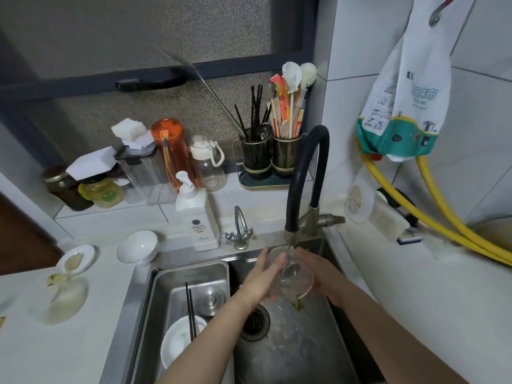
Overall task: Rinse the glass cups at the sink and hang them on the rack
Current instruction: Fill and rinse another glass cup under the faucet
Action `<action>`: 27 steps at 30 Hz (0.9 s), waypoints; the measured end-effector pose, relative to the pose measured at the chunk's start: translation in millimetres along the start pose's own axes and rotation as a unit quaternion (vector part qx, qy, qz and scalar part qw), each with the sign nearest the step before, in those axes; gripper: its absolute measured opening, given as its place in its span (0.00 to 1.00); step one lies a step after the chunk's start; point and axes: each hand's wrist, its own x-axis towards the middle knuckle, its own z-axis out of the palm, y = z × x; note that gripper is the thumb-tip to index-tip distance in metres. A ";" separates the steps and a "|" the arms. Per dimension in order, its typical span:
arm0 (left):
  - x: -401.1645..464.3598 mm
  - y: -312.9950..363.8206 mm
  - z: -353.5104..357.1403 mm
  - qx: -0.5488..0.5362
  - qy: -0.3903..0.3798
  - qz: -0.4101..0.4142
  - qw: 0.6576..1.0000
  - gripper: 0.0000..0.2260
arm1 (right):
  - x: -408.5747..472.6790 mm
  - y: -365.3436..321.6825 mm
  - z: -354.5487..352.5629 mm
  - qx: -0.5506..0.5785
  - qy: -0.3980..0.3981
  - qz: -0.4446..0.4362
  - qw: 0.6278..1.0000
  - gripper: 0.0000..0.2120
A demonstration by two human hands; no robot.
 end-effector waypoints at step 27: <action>-4.3 -25.6 -9.5 0.078 -0.023 0.155 0.985 0.56 | 6.6 -4.0 4.1 -0.092 -0.062 0.013 0.994 0.29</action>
